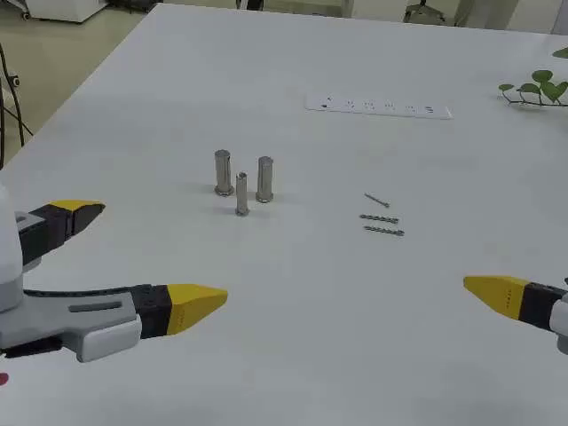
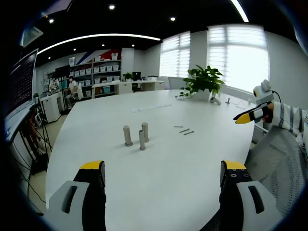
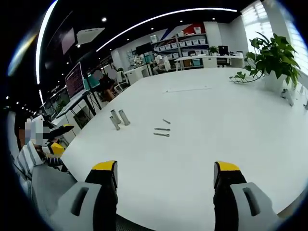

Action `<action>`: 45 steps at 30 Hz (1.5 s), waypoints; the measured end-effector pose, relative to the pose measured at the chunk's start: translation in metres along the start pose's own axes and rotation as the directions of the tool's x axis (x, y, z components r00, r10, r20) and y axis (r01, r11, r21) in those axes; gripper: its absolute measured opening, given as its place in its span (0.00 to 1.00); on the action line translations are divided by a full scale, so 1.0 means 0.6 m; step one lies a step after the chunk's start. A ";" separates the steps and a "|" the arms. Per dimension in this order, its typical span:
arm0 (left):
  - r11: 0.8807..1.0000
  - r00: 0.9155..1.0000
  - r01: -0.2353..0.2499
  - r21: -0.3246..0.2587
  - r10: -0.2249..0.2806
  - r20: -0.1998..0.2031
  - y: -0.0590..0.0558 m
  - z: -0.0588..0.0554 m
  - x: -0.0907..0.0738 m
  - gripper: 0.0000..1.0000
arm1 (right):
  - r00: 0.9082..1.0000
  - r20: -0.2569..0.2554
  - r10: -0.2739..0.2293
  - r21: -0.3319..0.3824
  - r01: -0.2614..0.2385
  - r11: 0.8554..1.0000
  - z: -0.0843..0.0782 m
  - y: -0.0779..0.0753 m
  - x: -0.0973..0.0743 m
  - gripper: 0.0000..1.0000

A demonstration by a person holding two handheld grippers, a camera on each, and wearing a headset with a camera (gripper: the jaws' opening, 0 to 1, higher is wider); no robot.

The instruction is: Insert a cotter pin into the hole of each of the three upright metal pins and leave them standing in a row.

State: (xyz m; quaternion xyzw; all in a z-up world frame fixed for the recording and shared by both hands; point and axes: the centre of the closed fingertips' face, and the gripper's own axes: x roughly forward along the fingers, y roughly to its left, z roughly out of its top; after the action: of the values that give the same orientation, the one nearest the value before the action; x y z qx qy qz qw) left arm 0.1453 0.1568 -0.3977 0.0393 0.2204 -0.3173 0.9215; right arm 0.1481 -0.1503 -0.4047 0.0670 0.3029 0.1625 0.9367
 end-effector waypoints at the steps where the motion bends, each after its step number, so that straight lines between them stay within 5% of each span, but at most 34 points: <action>1: 1.000 1.000 0.000 0.003 0.000 0.001 0.000 0.000 0.000 0.99 | 1.000 0.001 -0.001 -0.001 0.001 1.000 0.000 0.000 0.000 0.80; 17: 0.999 0.999 -0.027 -0.029 0.027 -0.019 0.020 -0.009 0.003 0.99 | 1.000 0.003 0.012 0.004 -0.012 1.000 0.002 0.000 0.002 0.80; 30: 0.999 0.998 -0.035 -0.032 0.033 -0.060 0.012 -0.019 0.007 0.99 | 0.999 -0.009 0.032 -0.026 -0.032 0.999 0.011 0.004 0.015 0.80; 45: 0.999 0.998 -0.039 -0.030 0.038 -0.047 0.017 -0.009 0.004 0.99 | 1.000 -0.005 0.030 -0.029 -0.030 0.999 0.015 0.006 0.016 0.80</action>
State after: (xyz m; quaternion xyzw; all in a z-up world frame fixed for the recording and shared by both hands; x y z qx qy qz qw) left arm 0.1511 0.1648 -0.4045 0.0368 0.2458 -0.2952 0.9225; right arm 0.1595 -0.1440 -0.4018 0.0576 0.3017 0.1809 0.9343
